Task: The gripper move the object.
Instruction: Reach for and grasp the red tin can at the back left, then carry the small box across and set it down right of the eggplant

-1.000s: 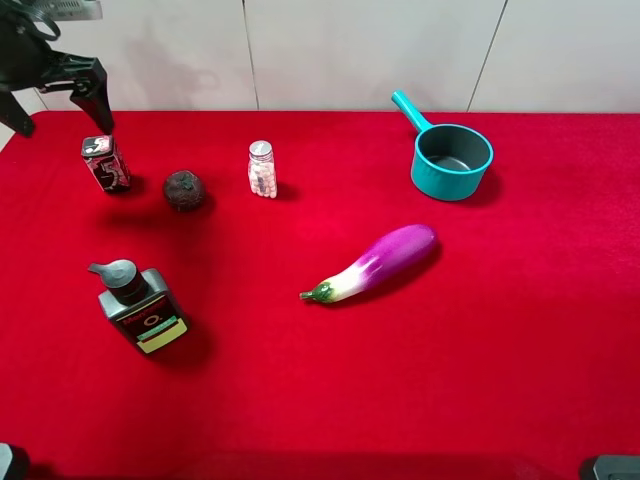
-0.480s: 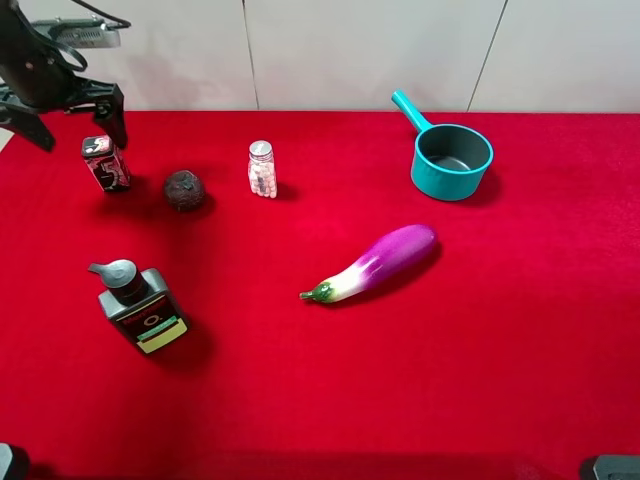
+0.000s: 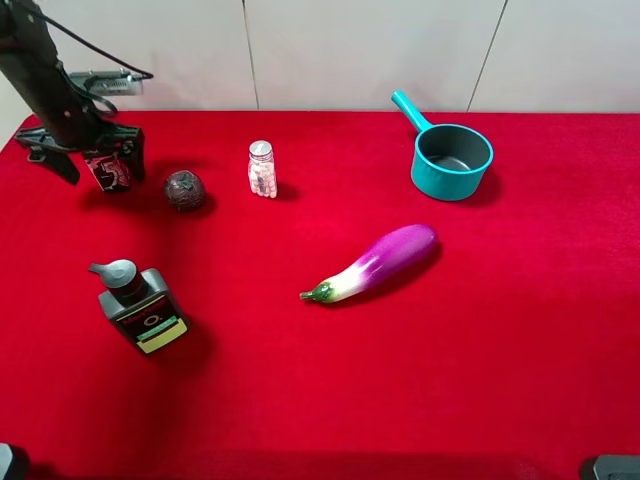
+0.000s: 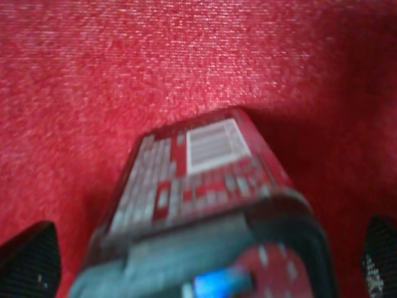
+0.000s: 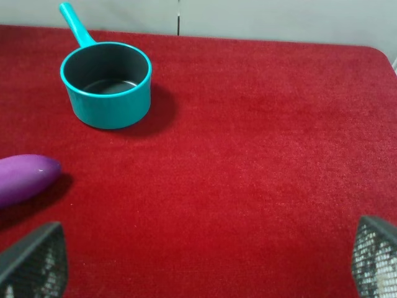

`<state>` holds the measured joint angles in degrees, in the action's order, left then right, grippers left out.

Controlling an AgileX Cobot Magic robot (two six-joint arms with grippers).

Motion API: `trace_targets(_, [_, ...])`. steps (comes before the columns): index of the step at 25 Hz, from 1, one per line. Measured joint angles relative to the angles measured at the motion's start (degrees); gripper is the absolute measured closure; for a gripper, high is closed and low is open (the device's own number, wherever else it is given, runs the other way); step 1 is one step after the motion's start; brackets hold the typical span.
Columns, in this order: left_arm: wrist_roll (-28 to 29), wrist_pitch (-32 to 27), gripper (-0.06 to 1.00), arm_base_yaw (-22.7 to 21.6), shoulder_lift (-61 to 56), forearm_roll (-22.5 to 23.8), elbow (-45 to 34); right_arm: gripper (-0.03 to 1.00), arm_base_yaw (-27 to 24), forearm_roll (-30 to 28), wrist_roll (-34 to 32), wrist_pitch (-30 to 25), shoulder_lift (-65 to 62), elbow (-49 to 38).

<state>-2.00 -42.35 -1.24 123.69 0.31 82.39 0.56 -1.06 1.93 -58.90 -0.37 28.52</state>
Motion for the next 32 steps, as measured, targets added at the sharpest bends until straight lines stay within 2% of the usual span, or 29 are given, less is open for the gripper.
trace_targets(11, [0.0,4.3,0.01,0.0,1.3,0.0,0.0,0.27,0.0,0.0,0.0,0.0,0.0,0.0])
trace_targets(15, [0.0,4.5,0.15,0.0,1.3,0.0,0.0,0.27,0.0,0.0,0.0,0.0,0.0,0.0])
trace_targets(22, [0.0,4.8,0.5,0.0,1.3,0.0,0.0,0.27,0.0,0.0,0.0,0.0,0.0,0.0])
trace_targets(32, [0.0,4.8,0.5,0.0,1.3,0.0,0.0,0.27,0.0,0.0,0.0,0.0,0.0,0.0])
